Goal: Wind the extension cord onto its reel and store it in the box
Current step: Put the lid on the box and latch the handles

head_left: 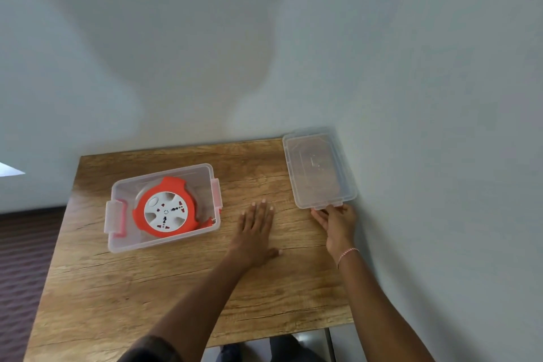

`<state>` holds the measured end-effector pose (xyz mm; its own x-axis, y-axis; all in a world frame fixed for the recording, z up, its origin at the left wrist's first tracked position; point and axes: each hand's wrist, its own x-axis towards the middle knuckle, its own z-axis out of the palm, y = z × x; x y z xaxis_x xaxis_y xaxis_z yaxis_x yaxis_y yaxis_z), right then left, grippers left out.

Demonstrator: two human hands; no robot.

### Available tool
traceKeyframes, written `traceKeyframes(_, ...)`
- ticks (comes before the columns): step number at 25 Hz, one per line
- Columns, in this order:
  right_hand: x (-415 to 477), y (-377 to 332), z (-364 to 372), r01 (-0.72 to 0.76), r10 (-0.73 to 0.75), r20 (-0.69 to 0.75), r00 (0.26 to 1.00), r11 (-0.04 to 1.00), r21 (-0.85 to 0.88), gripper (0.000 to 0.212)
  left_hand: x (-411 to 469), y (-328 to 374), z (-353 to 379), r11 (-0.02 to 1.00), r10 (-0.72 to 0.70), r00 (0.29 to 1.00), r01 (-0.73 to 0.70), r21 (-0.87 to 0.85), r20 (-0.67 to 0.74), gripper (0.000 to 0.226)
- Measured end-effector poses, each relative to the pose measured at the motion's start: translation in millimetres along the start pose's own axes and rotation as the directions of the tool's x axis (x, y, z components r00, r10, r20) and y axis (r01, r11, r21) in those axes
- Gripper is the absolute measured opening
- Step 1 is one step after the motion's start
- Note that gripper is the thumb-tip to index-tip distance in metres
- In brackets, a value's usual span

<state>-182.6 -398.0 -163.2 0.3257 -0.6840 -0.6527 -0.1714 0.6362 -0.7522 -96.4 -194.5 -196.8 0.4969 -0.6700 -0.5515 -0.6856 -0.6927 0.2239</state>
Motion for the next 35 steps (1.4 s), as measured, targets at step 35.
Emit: traceKeyframes(35,-163.6,58.7,170.8,0.669,-0.438,0.513,0.738,0.373,-0.643,0.046,-167.8,-209.0,-77.2,0.433,-0.722,0.61,0.03,-0.901,-0.327,0.027)
